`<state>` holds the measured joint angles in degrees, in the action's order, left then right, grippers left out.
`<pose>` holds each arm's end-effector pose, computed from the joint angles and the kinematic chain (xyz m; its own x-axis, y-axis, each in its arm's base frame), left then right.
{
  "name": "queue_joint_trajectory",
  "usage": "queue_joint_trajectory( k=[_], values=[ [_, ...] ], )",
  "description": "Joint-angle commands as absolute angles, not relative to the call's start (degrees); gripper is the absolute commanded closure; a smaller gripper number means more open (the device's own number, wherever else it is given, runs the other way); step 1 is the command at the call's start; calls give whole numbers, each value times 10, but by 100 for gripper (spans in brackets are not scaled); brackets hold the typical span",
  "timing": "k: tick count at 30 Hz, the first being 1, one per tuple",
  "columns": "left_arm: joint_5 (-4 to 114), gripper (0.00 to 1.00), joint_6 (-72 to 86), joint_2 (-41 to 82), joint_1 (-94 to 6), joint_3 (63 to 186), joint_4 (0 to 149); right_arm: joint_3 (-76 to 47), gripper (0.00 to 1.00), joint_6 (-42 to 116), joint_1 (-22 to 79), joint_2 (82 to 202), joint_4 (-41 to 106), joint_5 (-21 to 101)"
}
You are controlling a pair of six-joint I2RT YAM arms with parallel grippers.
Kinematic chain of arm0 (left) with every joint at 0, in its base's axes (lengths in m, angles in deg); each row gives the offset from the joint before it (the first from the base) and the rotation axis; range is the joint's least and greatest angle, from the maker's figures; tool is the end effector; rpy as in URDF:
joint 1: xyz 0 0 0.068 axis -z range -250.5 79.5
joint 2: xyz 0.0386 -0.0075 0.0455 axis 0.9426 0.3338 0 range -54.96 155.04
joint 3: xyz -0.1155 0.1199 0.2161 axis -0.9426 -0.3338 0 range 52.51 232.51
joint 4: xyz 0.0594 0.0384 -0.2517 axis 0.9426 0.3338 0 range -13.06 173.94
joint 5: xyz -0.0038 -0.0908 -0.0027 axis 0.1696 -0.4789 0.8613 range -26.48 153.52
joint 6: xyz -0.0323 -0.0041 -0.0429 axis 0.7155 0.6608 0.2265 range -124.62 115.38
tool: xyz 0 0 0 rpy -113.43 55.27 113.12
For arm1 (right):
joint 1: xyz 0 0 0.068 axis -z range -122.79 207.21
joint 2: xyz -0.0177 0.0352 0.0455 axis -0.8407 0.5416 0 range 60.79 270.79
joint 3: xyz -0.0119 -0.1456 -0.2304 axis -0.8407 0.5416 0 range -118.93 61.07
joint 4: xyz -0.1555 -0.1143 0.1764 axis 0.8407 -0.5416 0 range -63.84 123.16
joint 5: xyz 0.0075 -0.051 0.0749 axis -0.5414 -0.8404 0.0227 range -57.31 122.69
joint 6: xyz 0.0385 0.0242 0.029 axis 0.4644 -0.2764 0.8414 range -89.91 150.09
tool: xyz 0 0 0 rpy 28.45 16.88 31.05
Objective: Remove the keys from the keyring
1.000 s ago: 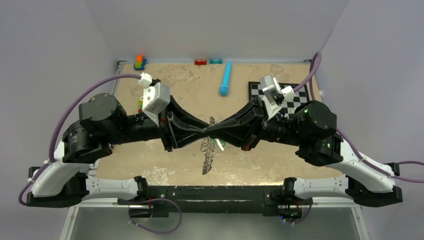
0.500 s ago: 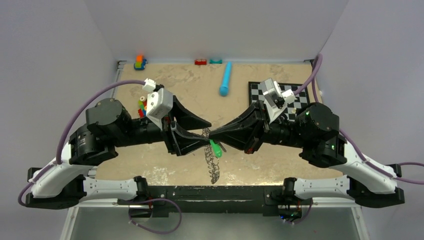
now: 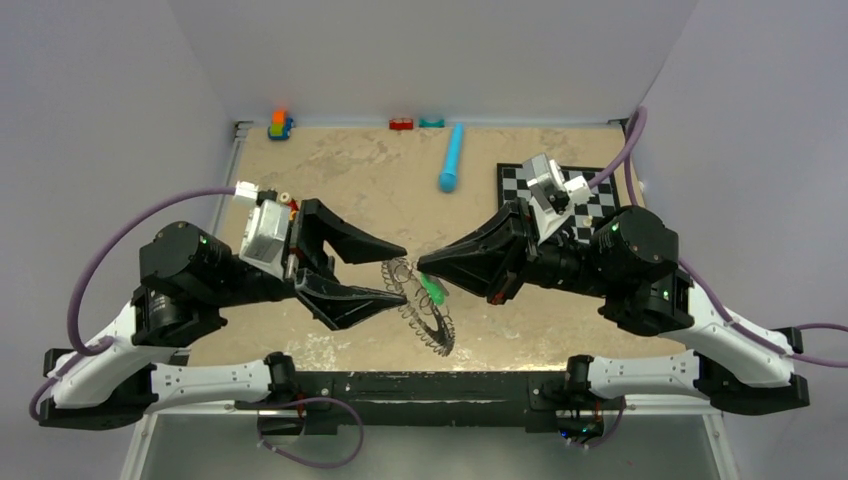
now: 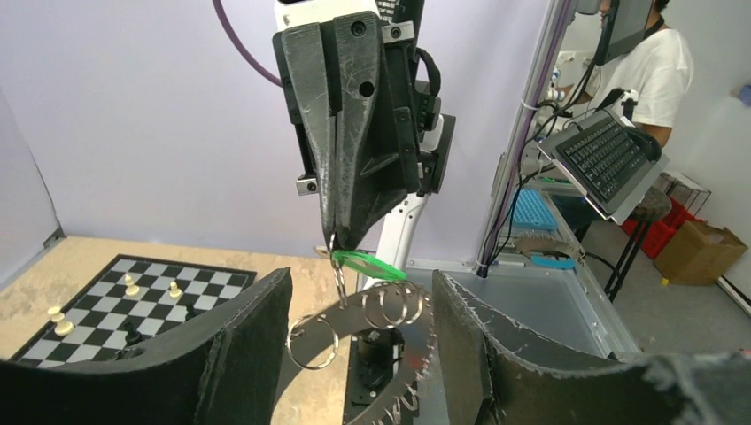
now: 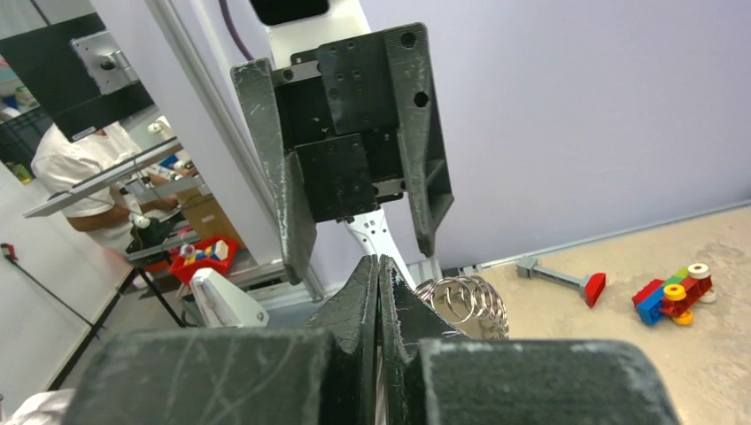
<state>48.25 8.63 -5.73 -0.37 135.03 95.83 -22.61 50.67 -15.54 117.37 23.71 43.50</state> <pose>0.0334 -0.1201 0.5249 -0.1457 -0.2478 -0.9578 0.9869 0.0320 -0.1584 0.0439 0.1636 0.5319 -0.2643 0.3134 -0.9121 -0.9594 0.0112 0.2818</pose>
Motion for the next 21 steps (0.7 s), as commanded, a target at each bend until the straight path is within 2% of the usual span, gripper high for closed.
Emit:
queue_joint_trajectory(
  k=[1, 8, 15, 21],
  values=[
    [477, 39, 78, -78, -5, 1320, 879, -259, 100, 519, -157, 1161, 280, 384],
    [477, 57, 83, -82, -5, 1280, 822, -252, 100, 536, -157, 1154, 320, 368],
    [481, 65, 79, -68, -5, 1274, 794, -250, 100, 547, -157, 1154, 339, 375],
    [480, 66, 79, -60, -5, 1274, 780, -242, 100, 557, -157, 1155, 359, 377]
  ],
)
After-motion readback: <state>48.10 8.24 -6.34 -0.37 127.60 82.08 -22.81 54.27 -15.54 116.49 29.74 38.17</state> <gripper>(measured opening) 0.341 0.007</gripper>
